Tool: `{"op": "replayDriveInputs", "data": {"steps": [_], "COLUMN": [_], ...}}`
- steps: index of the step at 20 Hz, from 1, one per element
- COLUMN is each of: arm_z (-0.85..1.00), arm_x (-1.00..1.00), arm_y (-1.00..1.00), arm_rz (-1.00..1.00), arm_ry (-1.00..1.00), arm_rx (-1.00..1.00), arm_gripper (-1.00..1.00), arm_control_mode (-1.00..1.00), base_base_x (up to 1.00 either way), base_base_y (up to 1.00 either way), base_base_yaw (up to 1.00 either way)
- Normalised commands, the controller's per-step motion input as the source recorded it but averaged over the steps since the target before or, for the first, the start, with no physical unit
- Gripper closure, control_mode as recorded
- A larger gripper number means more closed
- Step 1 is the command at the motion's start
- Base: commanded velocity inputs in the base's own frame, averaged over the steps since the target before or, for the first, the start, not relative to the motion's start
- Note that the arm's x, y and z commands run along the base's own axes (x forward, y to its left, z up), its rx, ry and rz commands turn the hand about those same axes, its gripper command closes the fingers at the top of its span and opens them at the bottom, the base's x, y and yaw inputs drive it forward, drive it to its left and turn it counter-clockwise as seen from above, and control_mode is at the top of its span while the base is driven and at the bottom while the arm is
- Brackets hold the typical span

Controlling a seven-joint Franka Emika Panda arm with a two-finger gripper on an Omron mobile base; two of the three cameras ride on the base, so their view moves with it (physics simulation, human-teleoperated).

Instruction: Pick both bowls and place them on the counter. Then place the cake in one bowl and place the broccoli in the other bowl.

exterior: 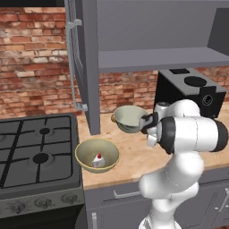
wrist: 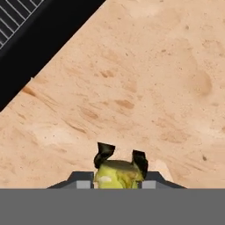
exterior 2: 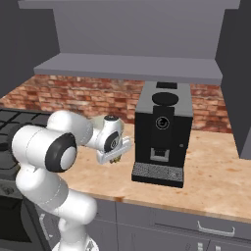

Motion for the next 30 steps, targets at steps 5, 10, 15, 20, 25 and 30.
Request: {"op": "replayDriveInputs", "data": {"steps": [5,10,15,20,25,30], "arm_z": [0.49,0.76,0.51,0.0,0.18,0.69], "arm_x": [-0.4,-0.3,-0.17,0.0,0.15,0.37], "arm_y": [0.26,0.34,0.3,0.13,0.0,0.0], "arm_rz": [0.0,0.0,0.0,0.0,0.0,-0.01], "arm_ry": [-0.12,-0.14,-0.14,0.0,-0.05,-0.12], "arm_rx": [-0.01,-0.03,-0.02,0.0,0.0,0.02], "arm_gripper": [1.0,1.0,1.0,1.0,1.0,1.0], "arm_control_mode": [-1.0,-1.0,-1.0,-1.0,-1.0,-1.0], "base_base_x": [0.0,0.0,0.0,0.0,0.0,0.0], "base_base_y": [0.0,0.0,0.0,0.0,0.0,0.0], "base_base_yaw": [0.0,0.0,0.0,0.0,0.0,0.0]}}
